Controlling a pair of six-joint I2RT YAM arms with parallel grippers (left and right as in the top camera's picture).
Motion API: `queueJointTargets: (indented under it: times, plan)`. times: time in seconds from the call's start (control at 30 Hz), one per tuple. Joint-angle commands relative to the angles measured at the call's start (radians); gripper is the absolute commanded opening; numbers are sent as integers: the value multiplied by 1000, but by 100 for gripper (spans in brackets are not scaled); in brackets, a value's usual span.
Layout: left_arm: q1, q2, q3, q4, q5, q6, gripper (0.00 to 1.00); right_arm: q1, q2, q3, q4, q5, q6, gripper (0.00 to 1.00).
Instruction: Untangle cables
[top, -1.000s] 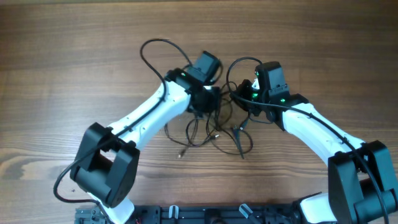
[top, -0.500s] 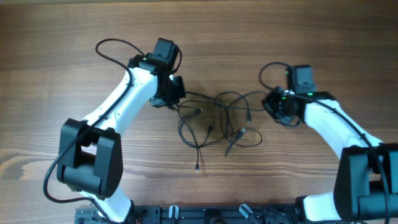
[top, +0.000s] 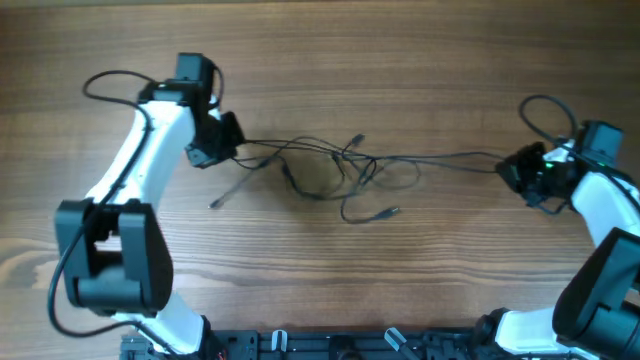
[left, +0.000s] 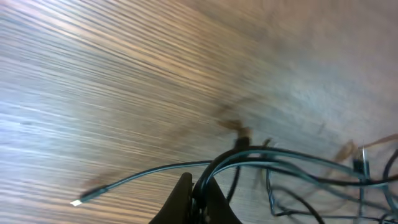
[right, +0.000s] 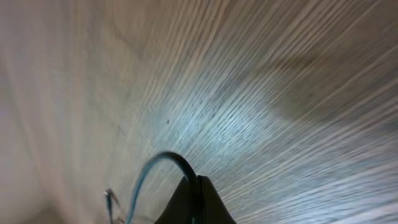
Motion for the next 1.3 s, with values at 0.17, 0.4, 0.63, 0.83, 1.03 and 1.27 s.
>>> queueJointTargets:
  times: [0.17,0.4,0.63,0.83,1.03,1.27]
  plan:
    - [219,-247,4,-1,-51,3,4,-149,-222,10,18,31,-85,4]
    - [249,-335,4,16,182,4,4,-148,-352,46,22,-18,-134,4]
    - [99,-334,4,44,268,8,4,-89,-407,234,-45,-221,-224,4]
    - [-54,-325,4,58,239,8,5,97,-407,411,-157,-134,-349,4]
    - [-187,-284,4,60,196,8,5,309,-405,481,-225,115,-456,4]
    - [-288,-207,3,48,196,8,4,334,-411,500,138,-74,-264,4]
